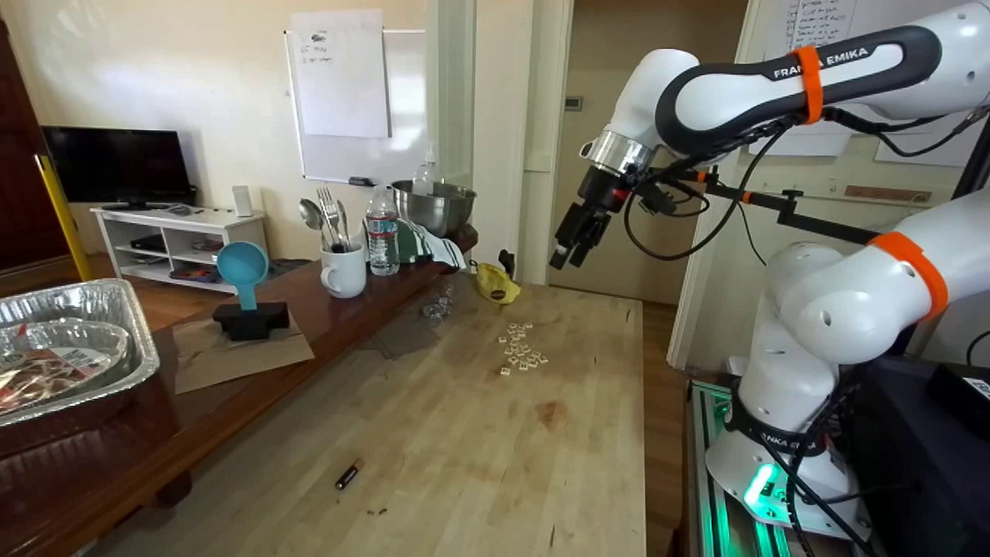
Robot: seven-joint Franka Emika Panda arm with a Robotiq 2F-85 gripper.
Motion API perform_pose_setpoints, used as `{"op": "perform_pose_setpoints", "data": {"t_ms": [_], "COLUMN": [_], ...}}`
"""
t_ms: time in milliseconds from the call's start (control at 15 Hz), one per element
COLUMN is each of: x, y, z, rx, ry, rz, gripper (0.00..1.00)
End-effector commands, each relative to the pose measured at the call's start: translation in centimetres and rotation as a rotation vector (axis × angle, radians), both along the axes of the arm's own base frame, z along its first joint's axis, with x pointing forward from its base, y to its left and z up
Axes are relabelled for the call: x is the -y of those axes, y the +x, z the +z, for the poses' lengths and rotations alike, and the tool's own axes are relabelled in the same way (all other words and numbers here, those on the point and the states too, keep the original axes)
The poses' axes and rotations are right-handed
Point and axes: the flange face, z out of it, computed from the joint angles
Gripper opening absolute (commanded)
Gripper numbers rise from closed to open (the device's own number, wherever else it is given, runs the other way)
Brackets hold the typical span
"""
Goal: Use the tile letters to spell the word tale
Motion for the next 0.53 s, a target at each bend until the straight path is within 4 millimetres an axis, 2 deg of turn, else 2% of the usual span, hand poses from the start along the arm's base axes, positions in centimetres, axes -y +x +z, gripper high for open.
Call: {"op": "perform_pose_setpoints", "data": {"t_ms": [0, 133, 467], "x": [0.0, -0.2, -0.4], "y": [1.3, 2.8, 5.8], "z": [-0.8, -1.6, -6.0], "rx": [-0.010, -0.012, -0.046], "ry": [-0.032, -0.078, -0.169], "rz": [0.005, 0.064, 0.204], "gripper": [1.00, 1.00, 1.00]}}
